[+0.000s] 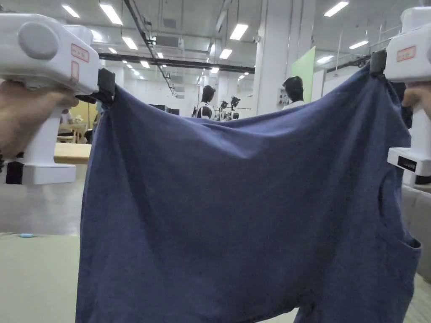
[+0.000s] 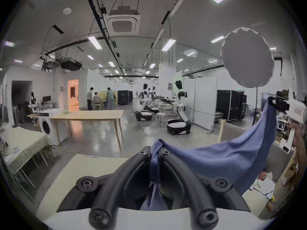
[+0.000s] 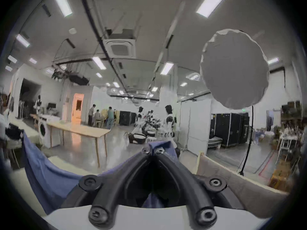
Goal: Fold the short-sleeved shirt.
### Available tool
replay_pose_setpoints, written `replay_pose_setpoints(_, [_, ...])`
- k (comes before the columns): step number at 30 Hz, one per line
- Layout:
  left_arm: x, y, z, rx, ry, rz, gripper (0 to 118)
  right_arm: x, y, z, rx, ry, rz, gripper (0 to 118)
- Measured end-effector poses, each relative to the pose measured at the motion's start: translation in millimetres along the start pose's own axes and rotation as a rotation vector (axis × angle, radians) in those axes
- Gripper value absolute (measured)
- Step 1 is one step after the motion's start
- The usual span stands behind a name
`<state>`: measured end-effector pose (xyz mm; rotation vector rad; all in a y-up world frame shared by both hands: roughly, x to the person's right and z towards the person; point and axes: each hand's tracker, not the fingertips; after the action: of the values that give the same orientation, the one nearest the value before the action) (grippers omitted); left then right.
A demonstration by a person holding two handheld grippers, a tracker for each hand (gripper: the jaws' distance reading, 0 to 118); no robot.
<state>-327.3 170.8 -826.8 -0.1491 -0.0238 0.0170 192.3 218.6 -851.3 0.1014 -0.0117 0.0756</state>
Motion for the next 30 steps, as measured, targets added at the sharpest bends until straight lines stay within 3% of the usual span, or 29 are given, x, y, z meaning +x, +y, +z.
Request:
replay_pose_setpoints(3, [-7.8, 5.5, -15.4, 0.002, 0.031, 0.014, 6, 1.2, -1.5, -27.5, -0.030, -0.041, -0.068, 1])
replay_pose_setpoints(6, [-13.8, 7.8, -37.9, -0.014, 0.080, 0.008, 6, -6.8, -12.0, -57.7, -0.064, -0.059, -0.002, 1])
replay_pose_setpoints(8, [-16.6, 8.9, -55.1, -0.009, 0.096, -0.005, 6, -10.4, -19.2, -77.3, -0.064, -0.049, -0.016, 1])
replay_pose_setpoints(13, [-21.7, 8.8, -90.7, 0.035, 0.107, 0.012, 6, -19.3, -32.3, -120.1, -0.019, -0.026, -0.152, 1])
replay_pose_setpoints(17, [-27.6, 2.0, -114.8, 0.039, 0.137, 0.014, 6, -27.9, -42.4, -136.4, 0.014, -0.027, -0.181, 1])
replay_pose_setpoints(30, [-38.7, -61.3, -155.6, -0.029, 0.129, 0.093, 6, -25.0, -98.3, -148.0, -0.059, -0.018, -0.162, 1])
